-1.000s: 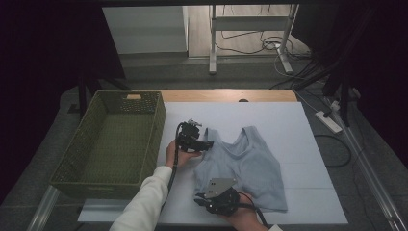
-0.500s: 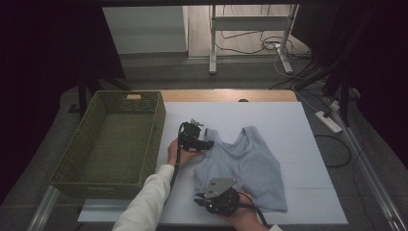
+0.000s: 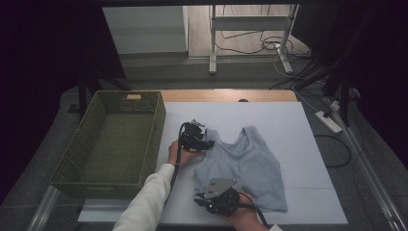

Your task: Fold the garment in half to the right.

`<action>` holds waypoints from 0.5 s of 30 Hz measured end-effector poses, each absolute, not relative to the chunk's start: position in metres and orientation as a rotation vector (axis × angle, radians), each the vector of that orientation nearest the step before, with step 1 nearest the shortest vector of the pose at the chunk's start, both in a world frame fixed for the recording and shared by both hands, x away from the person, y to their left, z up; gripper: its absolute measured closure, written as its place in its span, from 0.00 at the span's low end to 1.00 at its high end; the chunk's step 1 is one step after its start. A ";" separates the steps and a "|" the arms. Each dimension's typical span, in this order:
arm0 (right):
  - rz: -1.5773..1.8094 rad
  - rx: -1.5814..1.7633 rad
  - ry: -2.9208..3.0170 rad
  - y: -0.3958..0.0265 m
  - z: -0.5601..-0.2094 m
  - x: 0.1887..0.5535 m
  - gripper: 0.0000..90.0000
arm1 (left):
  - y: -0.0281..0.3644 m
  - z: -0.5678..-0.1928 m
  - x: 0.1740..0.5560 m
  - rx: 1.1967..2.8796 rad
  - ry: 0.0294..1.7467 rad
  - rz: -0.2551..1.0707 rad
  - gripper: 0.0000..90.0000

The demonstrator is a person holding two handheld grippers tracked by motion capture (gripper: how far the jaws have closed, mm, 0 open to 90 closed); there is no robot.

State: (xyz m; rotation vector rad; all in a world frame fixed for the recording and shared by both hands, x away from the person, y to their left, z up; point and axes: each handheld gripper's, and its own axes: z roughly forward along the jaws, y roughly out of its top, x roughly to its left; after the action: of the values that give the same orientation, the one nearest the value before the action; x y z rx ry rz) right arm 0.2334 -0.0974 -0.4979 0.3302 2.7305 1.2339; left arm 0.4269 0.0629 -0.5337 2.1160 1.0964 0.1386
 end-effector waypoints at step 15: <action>1.232 0.322 2.730 -0.098 -0.498 0.234 0.89 | 0.063 -0.537 0.422 2.086 1.080 0.096 0.92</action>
State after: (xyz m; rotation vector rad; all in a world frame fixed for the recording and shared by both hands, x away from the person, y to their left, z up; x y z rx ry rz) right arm 0.2340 -0.0980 -0.4980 0.3223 2.7304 1.2323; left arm 0.4223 0.0628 -0.5372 2.0857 1.0796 0.0956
